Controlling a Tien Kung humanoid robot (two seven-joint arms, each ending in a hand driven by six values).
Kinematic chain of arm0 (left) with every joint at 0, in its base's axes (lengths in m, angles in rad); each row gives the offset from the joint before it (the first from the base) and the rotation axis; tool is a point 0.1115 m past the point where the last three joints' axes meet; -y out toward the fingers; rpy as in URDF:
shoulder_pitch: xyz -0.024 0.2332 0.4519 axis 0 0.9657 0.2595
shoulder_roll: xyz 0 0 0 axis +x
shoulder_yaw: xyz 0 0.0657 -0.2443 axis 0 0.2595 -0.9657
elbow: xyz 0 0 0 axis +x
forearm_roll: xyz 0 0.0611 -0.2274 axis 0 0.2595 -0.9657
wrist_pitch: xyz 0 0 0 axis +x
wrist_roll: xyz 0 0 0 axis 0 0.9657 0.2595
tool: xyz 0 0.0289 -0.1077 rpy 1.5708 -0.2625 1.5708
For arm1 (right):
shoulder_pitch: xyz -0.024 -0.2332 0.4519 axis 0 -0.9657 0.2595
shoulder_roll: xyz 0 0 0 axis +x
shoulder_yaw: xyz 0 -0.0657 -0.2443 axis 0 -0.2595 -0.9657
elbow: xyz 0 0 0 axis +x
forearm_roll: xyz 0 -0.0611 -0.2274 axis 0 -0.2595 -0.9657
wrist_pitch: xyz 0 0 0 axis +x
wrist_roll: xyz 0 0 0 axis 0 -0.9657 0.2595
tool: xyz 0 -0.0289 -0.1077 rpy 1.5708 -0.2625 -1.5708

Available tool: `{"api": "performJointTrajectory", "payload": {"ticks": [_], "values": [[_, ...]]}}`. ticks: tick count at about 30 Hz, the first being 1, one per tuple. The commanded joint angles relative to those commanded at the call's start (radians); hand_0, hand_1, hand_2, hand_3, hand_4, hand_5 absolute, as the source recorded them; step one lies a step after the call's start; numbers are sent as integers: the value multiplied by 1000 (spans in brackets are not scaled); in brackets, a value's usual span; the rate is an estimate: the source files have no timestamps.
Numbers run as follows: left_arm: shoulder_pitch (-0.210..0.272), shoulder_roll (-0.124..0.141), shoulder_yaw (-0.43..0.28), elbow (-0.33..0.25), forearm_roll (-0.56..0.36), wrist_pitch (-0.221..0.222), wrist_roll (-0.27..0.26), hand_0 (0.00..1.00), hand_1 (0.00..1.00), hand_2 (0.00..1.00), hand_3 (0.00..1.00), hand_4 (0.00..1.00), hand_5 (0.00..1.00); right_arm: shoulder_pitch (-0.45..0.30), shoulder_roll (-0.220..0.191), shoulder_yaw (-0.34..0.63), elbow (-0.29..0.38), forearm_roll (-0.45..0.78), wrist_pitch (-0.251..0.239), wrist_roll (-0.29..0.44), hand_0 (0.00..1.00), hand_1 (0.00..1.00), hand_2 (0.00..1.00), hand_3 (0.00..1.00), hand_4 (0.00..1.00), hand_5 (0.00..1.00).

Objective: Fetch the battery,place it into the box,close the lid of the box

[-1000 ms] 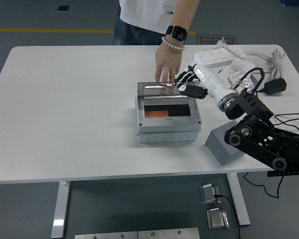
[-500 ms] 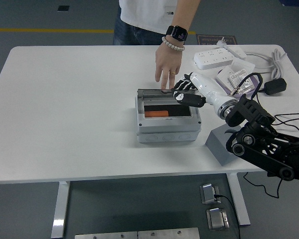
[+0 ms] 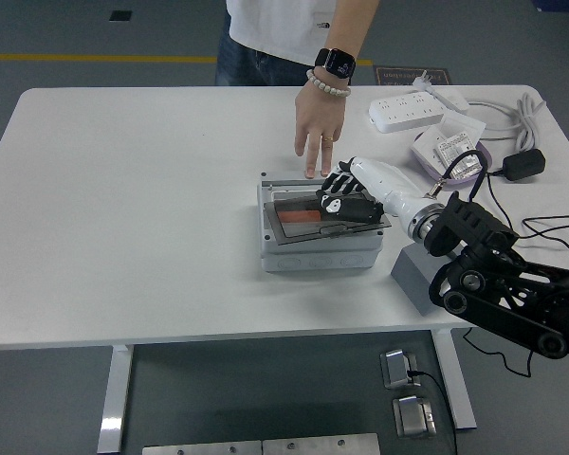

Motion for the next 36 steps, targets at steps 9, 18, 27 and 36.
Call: {"api": "performJointTrajectory", "payload": {"ticks": [9,18,27,36], "values": [[0,0,-1,0,2,-2,1,405,561,517,499,2,2,-15,2,28,1,-4,5,-4,609,572,583,615,577,594],[2,-3,-7,0,10,-3,5,405,561,516,499,2,2,-73,-13,184,17,-41,104,-55,597,559,576,614,577,597],[5,-8,-13,0,16,-3,7,403,560,516,498,2,2,-169,15,436,9,2,358,-221,582,548,568,618,584,602],[10,-14,-14,0,17,-4,7,403,560,516,498,2,2,-251,96,732,-28,11,463,-129,601,604,656,648,683,638]]}}
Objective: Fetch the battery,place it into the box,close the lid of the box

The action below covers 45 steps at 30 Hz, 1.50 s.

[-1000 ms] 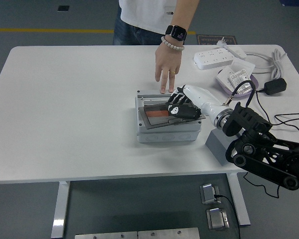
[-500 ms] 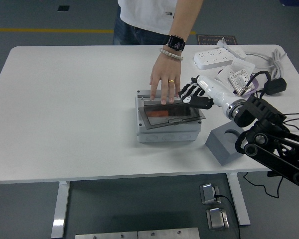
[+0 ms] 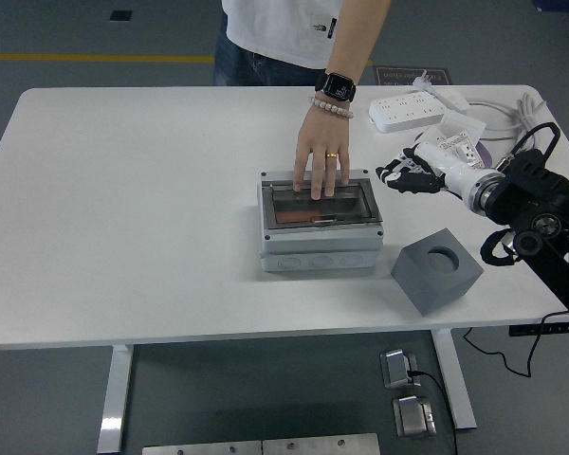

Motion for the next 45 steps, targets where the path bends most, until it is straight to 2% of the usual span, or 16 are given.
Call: {"api": "performJointTrajectory", "payload": {"ticks": [5,7,8,10,18,24,28,34,43,45], "values": [[2,0,-10,0,11,0,3,403,560,516,498,2,2,-18,-35,120,-58,69,-104,143,606,615,681,663,679,610],[1,0,-11,0,12,1,3,403,560,516,498,2,2,-24,-46,139,-89,111,-152,205,606,615,681,663,679,610],[1,0,-11,0,13,1,3,403,559,516,498,2,2,-29,-48,143,-103,129,-174,235,613,612,669,646,622,554],[1,0,-12,0,14,1,2,403,559,516,498,2,2,-39,-45,150,-129,170,-220,298,613,612,669,646,622,554],[3,-3,-14,0,17,2,1,402,559,516,497,2,2,-90,11,156,-235,346,-411,564,623,603,657,639,639,536],[3,-5,-15,0,18,2,1,402,559,516,498,2,2,-128,55,154,-247,457,-521,735,624,598,641,635,641,533],[2,-4,-13,0,14,2,0,402,559,517,499,2,2,-167,77,161,-235,527,-542,829,613,588,614,633,632,522],[4,-2,-14,0,14,3,-1,401,559,516,498,2,2,-239,97,153,-213,644,-521,926,617,586,605,633,631,509],[4,5,-17,0,20,2,0,402,559,516,499,2,2,-293,104,159,-196,695,-509,948,620,590,611,637,636,530],[3,8,-17,0,22,2,0,402,560,516,500,2,2,-296,101,167,-196,692,-508,945,650,608,632,652,648,523]]}}
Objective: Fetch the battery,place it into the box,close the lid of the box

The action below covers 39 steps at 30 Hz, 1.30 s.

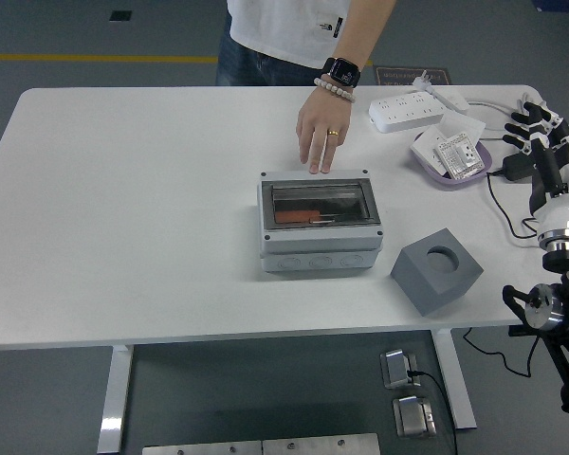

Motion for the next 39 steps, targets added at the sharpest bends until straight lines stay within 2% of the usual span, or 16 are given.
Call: {"api": "performJointTrajectory", "payload": {"ticks": [7,16,17,22,23,28,29,34,35,39], "values": [[-1,6,2,0,4,-1,-1,402,559,516,500,2,2,-5,-4,32,2,-31,18,-28,657,618,623,655,660,513],[8,0,-3,0,1,2,0,402,560,516,500,2,2,-14,-15,83,29,-122,91,-143,662,616,622,657,676,519],[9,-1,-3,0,-1,2,-1,401,559,515,500,2,2,-14,-15,86,32,-127,97,-151,724,651,658,676,696,529],[14,-8,-6,0,-6,4,-1,401,559,515,500,2,2,-17,-14,102,46,-161,118,-181,724,651,658,676,696,529],[15,-8,-6,0,-7,4,-1,401,560,515,501,2,2,-17,-14,104,48,-165,120,-183,769,692,713,747,845,706],[15,-10,-9,0,-5,5,-1,401,560,515,501,2,2,-14,-20,114,53,-185,125,-193,769,692,713,747,845,706],[15,-11,-9,0,-4,5,-1,401,559,514,501,2,2,-13,-21,116,54,-191,124,-195,813,724,762,799,927,900],[15,-12,-10,0,-3,5,-1,401,559,514,501,2,2,-10,-22,121,58,-215,115,-198,813,724,762,799,927,900],[15,-12,-10,0,-3,5,-1,401,560,515,501,2,2,-9,-22,121,58,-220,112,-197,948,804,827,843,998,998],[16,-14,-10,0,-1,5,-1,401,560,515,501,2,2,-7,-19,118,57,-230,88,-181,948,804,827,843,998,998]]}}
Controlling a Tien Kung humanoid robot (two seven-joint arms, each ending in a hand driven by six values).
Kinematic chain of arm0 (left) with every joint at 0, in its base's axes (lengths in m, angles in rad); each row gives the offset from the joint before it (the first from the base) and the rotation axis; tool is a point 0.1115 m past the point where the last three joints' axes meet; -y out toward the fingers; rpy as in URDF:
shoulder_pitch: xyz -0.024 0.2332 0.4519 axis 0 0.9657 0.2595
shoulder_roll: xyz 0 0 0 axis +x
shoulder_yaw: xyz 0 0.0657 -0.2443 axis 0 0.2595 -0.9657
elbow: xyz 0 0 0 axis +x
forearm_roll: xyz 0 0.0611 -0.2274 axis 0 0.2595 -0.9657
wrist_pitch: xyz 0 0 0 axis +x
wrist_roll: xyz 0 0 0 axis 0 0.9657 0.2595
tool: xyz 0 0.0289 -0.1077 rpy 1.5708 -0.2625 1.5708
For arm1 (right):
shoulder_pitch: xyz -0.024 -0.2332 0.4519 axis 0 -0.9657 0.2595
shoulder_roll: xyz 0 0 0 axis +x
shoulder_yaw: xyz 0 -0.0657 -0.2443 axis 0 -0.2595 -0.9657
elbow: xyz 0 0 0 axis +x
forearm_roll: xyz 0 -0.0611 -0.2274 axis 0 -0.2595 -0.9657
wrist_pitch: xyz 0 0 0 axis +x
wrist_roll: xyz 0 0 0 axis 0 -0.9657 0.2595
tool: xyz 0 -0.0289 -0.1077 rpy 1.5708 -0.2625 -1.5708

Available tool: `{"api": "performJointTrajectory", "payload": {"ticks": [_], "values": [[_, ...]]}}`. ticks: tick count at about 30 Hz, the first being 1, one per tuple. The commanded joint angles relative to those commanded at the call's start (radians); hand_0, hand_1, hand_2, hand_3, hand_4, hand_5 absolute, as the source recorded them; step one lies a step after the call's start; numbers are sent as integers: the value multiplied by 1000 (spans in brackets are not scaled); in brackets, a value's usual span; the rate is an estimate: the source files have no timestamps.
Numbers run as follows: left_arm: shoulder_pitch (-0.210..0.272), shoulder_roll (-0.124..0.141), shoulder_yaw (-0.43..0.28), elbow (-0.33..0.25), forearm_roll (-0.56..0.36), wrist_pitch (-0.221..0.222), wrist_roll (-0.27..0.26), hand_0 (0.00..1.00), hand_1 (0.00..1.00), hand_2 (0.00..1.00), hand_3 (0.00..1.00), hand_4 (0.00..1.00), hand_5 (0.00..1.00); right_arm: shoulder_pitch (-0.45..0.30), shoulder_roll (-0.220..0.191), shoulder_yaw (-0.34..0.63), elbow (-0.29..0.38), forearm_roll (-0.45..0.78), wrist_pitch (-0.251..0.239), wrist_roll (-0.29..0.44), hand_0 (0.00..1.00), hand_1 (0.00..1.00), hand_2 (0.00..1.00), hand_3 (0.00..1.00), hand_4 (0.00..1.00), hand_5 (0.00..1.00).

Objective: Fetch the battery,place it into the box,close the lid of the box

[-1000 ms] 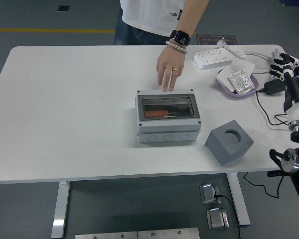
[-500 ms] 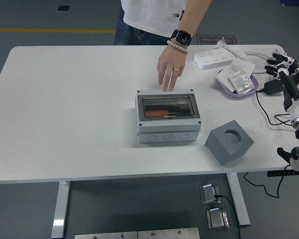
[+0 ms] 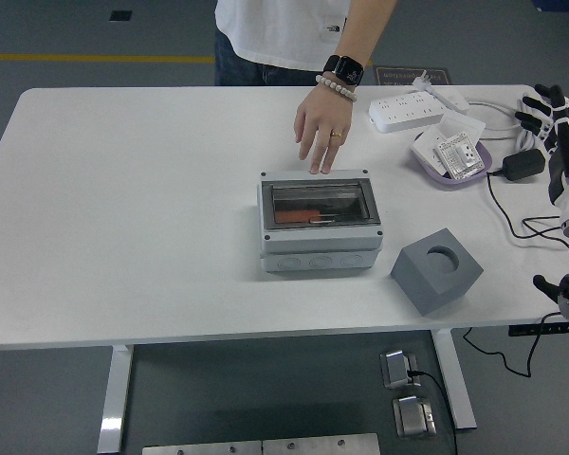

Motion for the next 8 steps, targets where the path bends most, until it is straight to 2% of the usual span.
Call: {"api": "performJointTrajectory", "payload": {"ticks": [1,2,8], "values": [[0,0,0,0,0,0,0,401,560,515,501,2,2,0,1,0,0,-1,-6,4,948,804,827,843,998,998],[0,-1,1,0,0,0,0,402,561,515,502,2,2,1,1,-1,-1,-2,-13,9,985,835,851,904,998,998],[1,-2,1,0,0,0,0,402,561,515,502,2,2,1,5,4,-3,0,-34,25,985,835,851,904,998,998]]}}
